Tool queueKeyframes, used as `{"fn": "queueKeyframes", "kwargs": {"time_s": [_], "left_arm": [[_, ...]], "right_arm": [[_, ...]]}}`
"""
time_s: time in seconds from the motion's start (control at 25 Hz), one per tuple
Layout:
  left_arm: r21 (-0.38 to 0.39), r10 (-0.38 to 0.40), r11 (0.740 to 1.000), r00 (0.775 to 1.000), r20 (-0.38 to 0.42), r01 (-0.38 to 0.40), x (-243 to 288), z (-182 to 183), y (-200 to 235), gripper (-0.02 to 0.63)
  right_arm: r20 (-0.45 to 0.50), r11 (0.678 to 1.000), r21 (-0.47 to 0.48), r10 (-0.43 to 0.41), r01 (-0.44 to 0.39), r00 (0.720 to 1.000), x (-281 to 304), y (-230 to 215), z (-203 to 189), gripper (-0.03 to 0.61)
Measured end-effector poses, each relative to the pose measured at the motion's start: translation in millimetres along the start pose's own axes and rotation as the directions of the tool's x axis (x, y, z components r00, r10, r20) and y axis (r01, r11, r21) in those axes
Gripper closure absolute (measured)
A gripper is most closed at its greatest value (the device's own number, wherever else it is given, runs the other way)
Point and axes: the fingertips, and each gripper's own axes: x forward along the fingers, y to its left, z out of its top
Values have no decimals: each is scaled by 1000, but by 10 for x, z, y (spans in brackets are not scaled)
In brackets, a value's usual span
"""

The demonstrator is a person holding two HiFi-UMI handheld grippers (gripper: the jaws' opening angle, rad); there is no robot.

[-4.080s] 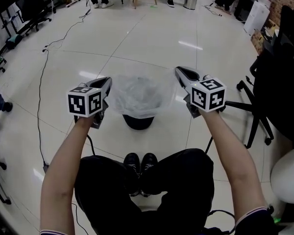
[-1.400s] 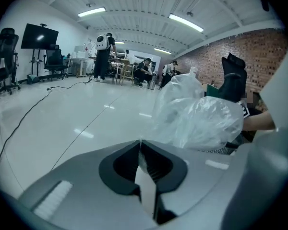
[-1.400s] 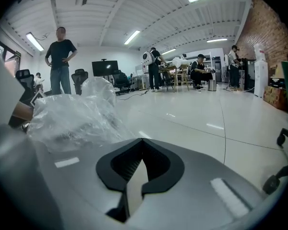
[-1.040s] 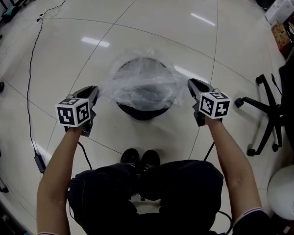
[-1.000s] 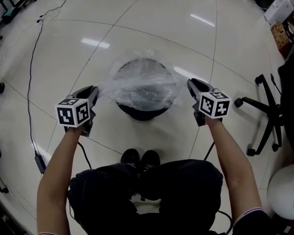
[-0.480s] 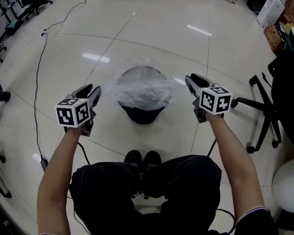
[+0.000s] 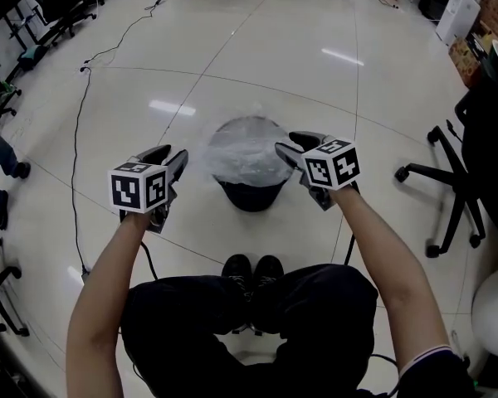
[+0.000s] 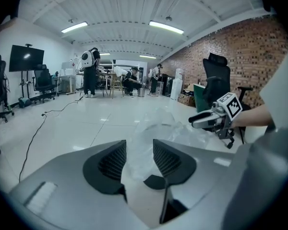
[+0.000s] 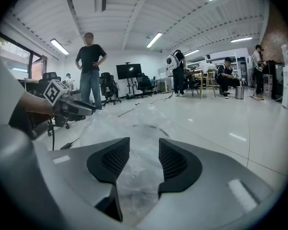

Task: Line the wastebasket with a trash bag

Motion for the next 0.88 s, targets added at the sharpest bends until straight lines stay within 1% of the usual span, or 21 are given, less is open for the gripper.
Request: {"fn": "queueKeyframes", "kwargs": {"time_s": [0.08, 0.12, 0.16, 0.2, 0.32, 0.48, 0.64, 0.76, 0.88], "left_arm": [[13, -6, 1000, 1000, -21, 6, -8, -28, -13, 442], [20, -10, 1000, 999, -31, 11, -17, -38, -14, 442], [30, -16, 999, 999, -40, 17, -28, -44, -16, 442], [41, -23, 999, 999, -48, 25, -39, -50, -21, 442], [63, -37, 997, 997, -68, 41, -58, -94, -49, 442], [57, -38, 997, 996, -75, 42, -19, -146, -113, 443], [39, -43, 998, 996, -84, 47, 39, -234, -187, 443], [38, -48, 998, 994, -101, 52, 51, -309, -233, 443], [33, -44, 998, 992, -116, 48, 25, -378, -231, 445]], "right_arm": [[-49, 1000, -15, -2, 2, 999, 85, 5, -69, 403], [-65, 1000, -26, -4, 2, 998, 104, 14, -87, 441], [-69, 999, -38, -2, 0, 998, 105, 33, -87, 519], [-63, 999, -48, 3, -6, 998, 89, 59, -69, 577], [-14, 997, -68, 34, -35, 999, -30, 182, 46, 577], [56, 991, -108, 89, -82, 994, -314, 416, 125, 577], [63, 980, -151, 140, -129, 988, -506, 619, -105, 577], [59, 977, -144, 164, -154, 985, -570, 714, -330, 577], [33, 974, -134, 187, -181, 982, -564, 817, -551, 577]]}}
